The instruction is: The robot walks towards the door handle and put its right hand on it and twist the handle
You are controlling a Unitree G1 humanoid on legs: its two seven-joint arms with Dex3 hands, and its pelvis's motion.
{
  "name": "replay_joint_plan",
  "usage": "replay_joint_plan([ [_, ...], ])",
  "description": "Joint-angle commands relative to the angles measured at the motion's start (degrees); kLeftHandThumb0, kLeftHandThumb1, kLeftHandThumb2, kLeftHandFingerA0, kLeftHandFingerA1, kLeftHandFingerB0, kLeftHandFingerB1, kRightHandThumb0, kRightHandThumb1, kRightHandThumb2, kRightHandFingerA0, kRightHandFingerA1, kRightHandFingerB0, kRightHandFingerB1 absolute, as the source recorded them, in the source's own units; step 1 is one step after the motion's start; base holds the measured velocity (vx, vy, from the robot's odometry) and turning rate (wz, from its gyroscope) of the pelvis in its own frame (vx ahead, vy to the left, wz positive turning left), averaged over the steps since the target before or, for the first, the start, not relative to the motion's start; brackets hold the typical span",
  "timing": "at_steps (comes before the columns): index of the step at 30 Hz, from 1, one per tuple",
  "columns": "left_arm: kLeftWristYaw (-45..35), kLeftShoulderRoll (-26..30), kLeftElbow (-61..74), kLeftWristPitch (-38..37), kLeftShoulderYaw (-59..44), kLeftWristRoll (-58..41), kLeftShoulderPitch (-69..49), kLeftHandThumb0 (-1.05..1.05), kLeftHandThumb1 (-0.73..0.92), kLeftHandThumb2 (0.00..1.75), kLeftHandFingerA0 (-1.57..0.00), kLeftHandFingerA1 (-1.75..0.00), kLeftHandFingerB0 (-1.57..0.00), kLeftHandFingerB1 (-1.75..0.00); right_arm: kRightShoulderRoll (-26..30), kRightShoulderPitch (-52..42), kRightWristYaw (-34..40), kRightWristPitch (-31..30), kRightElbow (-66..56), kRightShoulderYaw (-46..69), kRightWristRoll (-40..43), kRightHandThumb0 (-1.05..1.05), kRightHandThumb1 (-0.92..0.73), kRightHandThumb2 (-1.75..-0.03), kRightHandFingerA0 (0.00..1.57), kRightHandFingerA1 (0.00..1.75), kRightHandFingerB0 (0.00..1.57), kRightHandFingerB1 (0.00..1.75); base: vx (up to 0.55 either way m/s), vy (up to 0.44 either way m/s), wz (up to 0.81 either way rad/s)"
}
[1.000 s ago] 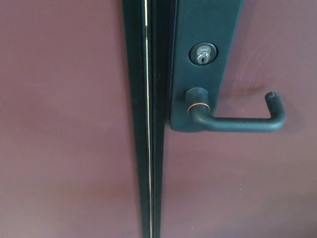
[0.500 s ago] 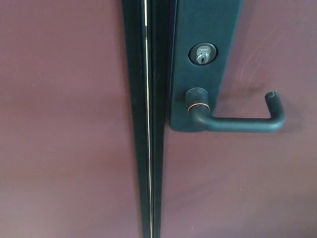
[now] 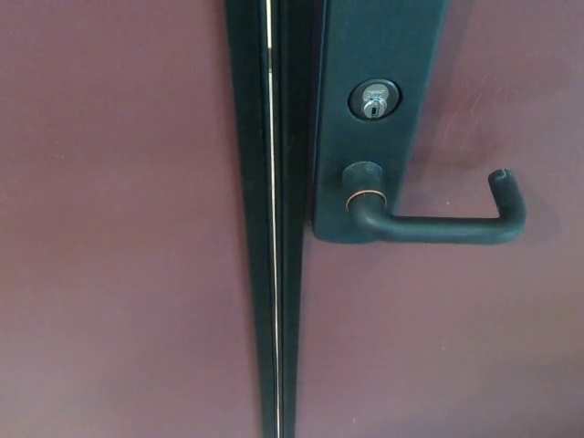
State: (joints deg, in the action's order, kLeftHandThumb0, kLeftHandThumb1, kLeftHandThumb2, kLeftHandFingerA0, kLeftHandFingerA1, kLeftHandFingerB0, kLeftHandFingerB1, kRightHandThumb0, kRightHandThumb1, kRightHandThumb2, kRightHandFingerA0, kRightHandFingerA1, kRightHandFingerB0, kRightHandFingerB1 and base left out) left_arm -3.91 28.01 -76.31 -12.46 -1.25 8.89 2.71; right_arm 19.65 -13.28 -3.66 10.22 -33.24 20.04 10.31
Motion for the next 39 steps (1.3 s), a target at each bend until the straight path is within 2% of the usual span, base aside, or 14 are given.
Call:
replay_joint_plan([
  [1,-1.25,0.44,-0.06,0.28,-0.49,-0.08,-0.41,-0.34,0.58,0.57,-0.63,-0.47,-0.50,-0.40,5.97,5.86,-4.48,-12.28,-3.35,-2.54,3.37,-0.98,-0.68,-0.61,0.31,0.86,0.26,0.64,0.00,0.000,0.00],
  [10,-1.17,0.40,-0.07,0.44,-0.58,0.05,-0.34,-0.35,0.58,0.57,-0.64,-0.47,-0.49,-0.40,10.68,14.21,-8.43,-13.91,2.39,-8.56,-0.94,-0.94,-0.65,-0.60,0.34,0.72,0.27,0.53,0.00,0.000,0.00],
  [12,-1.14,0.47,-0.06,0.36,-0.44,0.26,-0.34,-0.35,0.58,0.57,-0.64,-0.47,-0.49,-0.40,12.07,15.36,-9.40,-14.92,2.71,-9.36,-1.27,-0.94,-0.50,-0.76,0.35,0.66,0.25,0.50,0.00,0.000,0.00],
  [17,-1.86,0.44,0.10,0.38,-0.91,-0.24,-0.07,-0.35,0.58,0.57,-0.64,-0.47,-0.49,-0.40,16.57,16.29,-11.87,-20.17,-0.50,-9.52,-1.40,-0.73,-0.60,-0.59,0.36,0.39,0.28,0.30,0.00,0.000,0.00],
  [19,-2.01,0.45,0.10,0.36,-0.96,-0.15,0.17,-0.35,0.58,0.57,-0.64,-0.47,-0.49,-0.40,17.52,16.06,-12.18,-21.86,-1.94,-9.03,-0.96,-0.72,-0.48,-0.83,0.29,0.48,0.23,0.42,0.00,0.000,0.00],
  [20,-2.15,0.51,0.08,0.34,-0.88,-0.03,0.20,-0.35,0.57,0.57,-0.64,-0.47,-0.49,-0.40,18.27,15.69,-12.48,-23.57,-3.42,-8.85,-0.67,-0.65,-0.60,-0.58,0.35,0.38,0.28,0.31,0.00,0.000,0.00],
  [21,-2.14,0.47,0.08,0.39,-0.97,-0.10,0.22,-0.35,0.57,0.57,-0.63,-0.46,-0.49,-0.40,18.50,15.48,-12.63,-24.41,-4.07,-8.76,-0.51,-0.68,-0.49,-0.79,0.29,0.46,0.24,0.41,0.00,0.000,0.00],
  [22,-2.12,0.47,0.07,0.37,-0.96,-0.08,0.27,-0.43,0.48,0.77,-0.56,-0.56,-0.44,-0.50,18.54,15.41,-12.61,-25.10,-4.57,-8.92,-0.52,-0.67,-0.49,-0.78,0.29,0.46,0.24,0.41,0.00,0.000,0.00],
  [26,-2.11,0.58,0.18,0.44,-0.69,0.27,0.33,-0.43,0.48,0.77,-0.54,-0.56,-0.43,-0.50,18.30,14.96,-12.77,-27.71,-6.64,-9.43,-0.64,-0.61,-0.59,-0.58,0.35,0.37,0.28,0.31,0.00,0.000,0.00],
  [27,-2.07,0.54,0.19,0.39,-0.65,0.31,0.33,-0.35,0.57,0.57,-0.59,-0.44,-0.50,-0.39,18.21,14.85,-12.94,-28.35,-7.08,-9.64,-0.60,-0.60,-0.59,-0.57,0.35,0.37,0.28,0.31,0.00,0.000,0.00],
  [28,-2.03,0.55,0.17,0.42,-0.59,0.38,0.38,-0.42,0.48,0.76,-0.54,-0.55,-0.45,-0.50,18.11,14.81,-13.05,-28.79,-7.40,-9.79,-0.56,-0.60,-0.59,-0.57,0.35,0.37,0.28,0.31,0.00,0.000,0.00],
  [32,-1.92,0.66,0.13,0.42,-0.53,0.43,0.40,-0.35,0.57,0.57,-0.61,-0.46,-0.49,-0.40,17.77,14.90,-13.51,-30.11,-8.28,-9.97,-0.54,-0.60,-0.59,-0.57,0.35,0.37,0.28,0.31,0.00,0.000,0.00],
  [34,-2.04,0.65,0.03,0.48,-0.50,0.46,0.44,-0.43,0.47,0.76,-0.55,-0.56,-0.44,-0.51,17.79,15.09,-13.91,-30.61,-8.41,-10.28,-0.55,-0.59,-0.59,-0.57,0.34,0.38,0.27,0.31,0.00,0.000,0.00],
  [39,-2.06,0.58,0.08,0.41,-0.50,0.41,0.36,-0.43,0.47,0.76,-0.56,-0.56,-0.44,-0.50,17.52,16.36,-14.24,-31.63,-8.36,-11.45,-1.04,-0.57,-0.58,-0.57,0.36,0.37,0.29,0.31,0.00,0.000,0.00],
])
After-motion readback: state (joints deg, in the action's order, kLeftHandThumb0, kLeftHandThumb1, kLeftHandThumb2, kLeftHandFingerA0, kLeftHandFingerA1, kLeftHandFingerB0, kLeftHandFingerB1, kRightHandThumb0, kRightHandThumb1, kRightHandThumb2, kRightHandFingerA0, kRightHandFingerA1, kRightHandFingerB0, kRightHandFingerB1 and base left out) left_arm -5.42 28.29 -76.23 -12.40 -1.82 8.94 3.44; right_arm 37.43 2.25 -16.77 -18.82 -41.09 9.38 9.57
